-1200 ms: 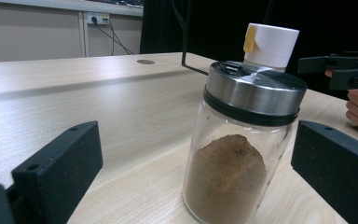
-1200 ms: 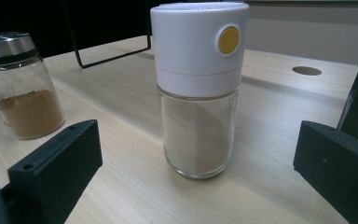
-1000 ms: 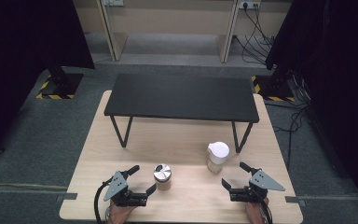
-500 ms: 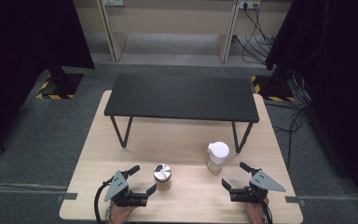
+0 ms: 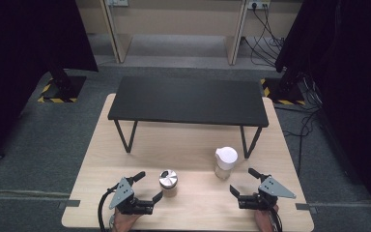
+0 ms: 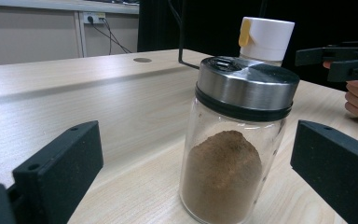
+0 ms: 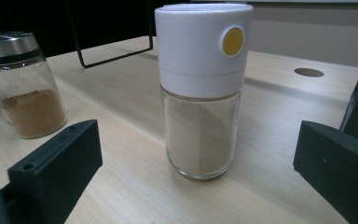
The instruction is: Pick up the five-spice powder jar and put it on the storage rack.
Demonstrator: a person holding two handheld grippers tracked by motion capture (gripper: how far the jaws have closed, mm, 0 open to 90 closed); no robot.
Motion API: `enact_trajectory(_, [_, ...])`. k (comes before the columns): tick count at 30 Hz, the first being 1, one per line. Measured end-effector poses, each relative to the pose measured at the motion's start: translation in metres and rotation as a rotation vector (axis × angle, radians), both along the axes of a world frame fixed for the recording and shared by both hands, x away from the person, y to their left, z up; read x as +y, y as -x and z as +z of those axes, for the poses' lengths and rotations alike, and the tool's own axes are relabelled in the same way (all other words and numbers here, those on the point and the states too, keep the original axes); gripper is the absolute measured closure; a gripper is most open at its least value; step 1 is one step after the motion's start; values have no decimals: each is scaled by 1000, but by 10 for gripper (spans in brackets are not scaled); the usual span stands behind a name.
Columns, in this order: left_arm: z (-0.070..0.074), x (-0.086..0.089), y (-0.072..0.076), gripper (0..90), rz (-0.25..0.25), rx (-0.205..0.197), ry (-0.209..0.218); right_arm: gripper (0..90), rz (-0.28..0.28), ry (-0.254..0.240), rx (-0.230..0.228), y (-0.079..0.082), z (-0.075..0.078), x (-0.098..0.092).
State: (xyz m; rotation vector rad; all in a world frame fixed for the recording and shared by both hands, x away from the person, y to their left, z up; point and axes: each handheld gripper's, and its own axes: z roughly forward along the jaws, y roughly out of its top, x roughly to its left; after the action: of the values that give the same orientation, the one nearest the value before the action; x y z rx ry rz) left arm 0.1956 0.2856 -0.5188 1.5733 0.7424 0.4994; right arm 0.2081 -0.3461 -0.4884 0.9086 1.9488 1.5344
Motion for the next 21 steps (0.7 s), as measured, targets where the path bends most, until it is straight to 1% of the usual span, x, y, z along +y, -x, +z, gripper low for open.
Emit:
enact_trajectory(3, [0, 0, 0, 14, 1, 1, 1, 10, -4, -10, 6, 0, 0, -1])
enact_trajectory(13, [-1, 1, 0, 15, -1, 0, 4, 10, -7, -18, 7, 0, -1, -2])
enact_trajectory(21, [-1, 0, 1, 14, -5, -9, 1, 10, -5, -11, 4, 1, -1, -1])
